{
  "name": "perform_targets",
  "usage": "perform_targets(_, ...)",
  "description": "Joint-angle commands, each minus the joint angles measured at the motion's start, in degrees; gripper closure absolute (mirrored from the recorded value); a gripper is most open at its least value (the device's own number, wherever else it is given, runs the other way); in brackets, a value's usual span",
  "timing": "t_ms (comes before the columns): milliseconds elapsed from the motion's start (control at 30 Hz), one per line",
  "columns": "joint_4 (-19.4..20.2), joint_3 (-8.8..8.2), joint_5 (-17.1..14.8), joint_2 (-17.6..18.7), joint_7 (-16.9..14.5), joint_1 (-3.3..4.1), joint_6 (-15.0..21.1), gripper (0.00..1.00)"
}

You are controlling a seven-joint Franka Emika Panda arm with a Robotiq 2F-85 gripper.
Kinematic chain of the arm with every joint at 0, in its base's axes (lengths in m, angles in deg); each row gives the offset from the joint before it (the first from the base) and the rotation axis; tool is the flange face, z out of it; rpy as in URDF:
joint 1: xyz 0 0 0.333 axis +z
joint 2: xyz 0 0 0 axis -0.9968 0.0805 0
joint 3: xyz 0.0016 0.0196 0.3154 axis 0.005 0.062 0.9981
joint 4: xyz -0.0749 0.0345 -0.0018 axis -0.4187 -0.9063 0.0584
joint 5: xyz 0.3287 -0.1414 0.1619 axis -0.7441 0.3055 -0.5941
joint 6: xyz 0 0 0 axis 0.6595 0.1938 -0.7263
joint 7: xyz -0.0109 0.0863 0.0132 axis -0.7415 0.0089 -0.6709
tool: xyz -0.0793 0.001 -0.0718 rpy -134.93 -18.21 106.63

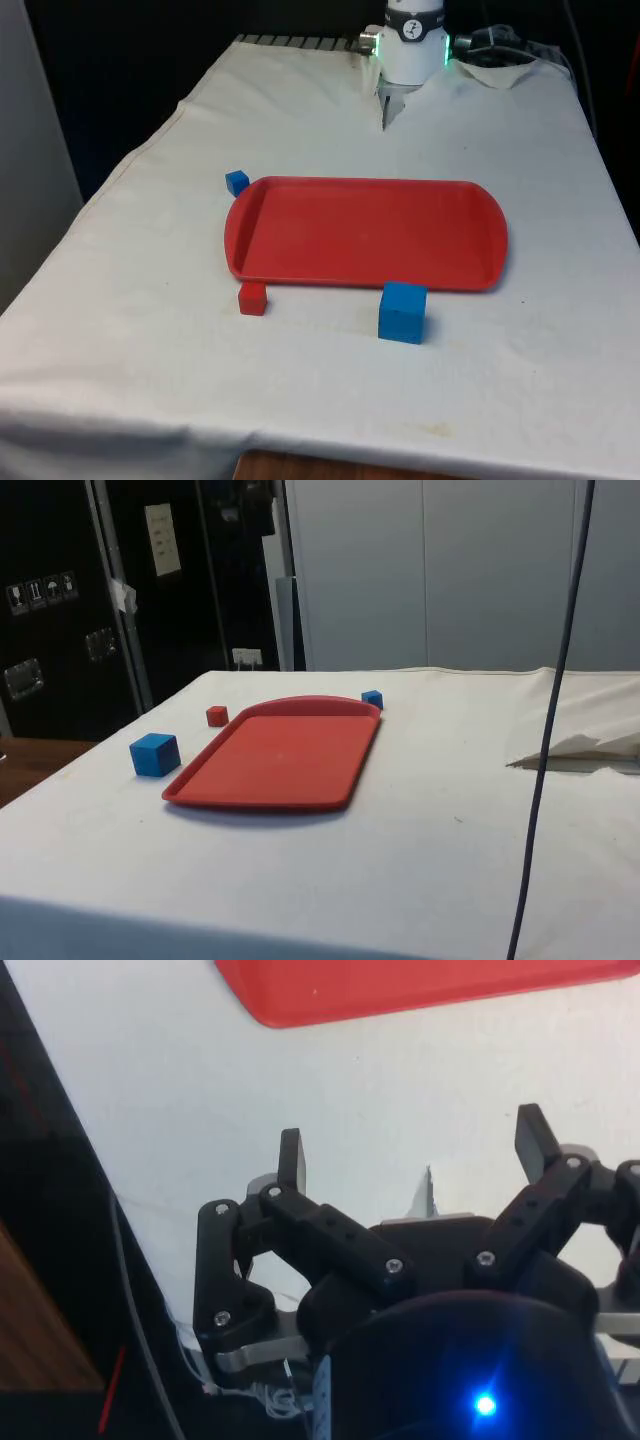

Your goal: Pick up the largest block and place it onto the tray.

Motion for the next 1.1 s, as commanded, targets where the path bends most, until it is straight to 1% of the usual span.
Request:
perform_targets(0,-0.2,0.06,-0.4,0.6,-0.2,0.00,0.9,0.00)
perform_targets(133,0.0,0.00,-0.6,1.3,-0.4,-0.06,3.0,0.00)
perform_targets(167,0.0,0.00,-0.2,1.0,-0.2,0.00,2.2,0.00)
perform_targets(200,0.0,0.06,-0.6,1.8,-0.4,-0.06,4.1,0.00)
perform_targets(267,0.0,0.06,-0.7,2.4,-0.4,0.00,5.3,0.00)
perform_targets(433,-0.1,0.11,-0.9,4.1,-0.5,-0.11,8.0,0.00)
perform_targets(467,0.0,0.06,-0.4,3.8,-0.2,0.00,7.5,0.00)
perform_targets(533,-0.4,0.11,-1.3,5.5,-0.7,-0.17,9.7,0.00)
perform_targets(600,-0.7,0.11,-1.5,6.4,-0.9,-0.17,10.8,0.00)
perform_targets(633,-1.1,0.17,-1.8,7.4,-1.0,-0.17,11.7,0.00)
perform_targets(667,-1.1,0.17,-1.8,7.4,-1.0,-0.17,11.7,0.00)
perform_targets(700,-1.8,0.23,-2.1,8.6,-1.1,-0.17,12.4,0.00)
perform_targets(733,-1.4,0.06,-1.5,8.2,-0.9,-0.06,12.4,0.00)
perform_targets(767,-2.2,0.23,-2.2,9.2,-1.2,-0.11,12.8,0.00)
perform_targets(967,-5.3,0.40,-3.0,12.8,-1.6,-0.17,13.7,0.00)
perform_targets(1000,-5.8,0.17,-2.7,13.2,-1.4,0.00,13.6,0.00)
perform_targets(1033,-6.6,0.46,-3.4,14.1,-1.8,-0.23,13.7,0.00)
perform_targets(1067,-7.2,0.46,-3.6,14.7,-1.8,-0.23,13.8,0.00)
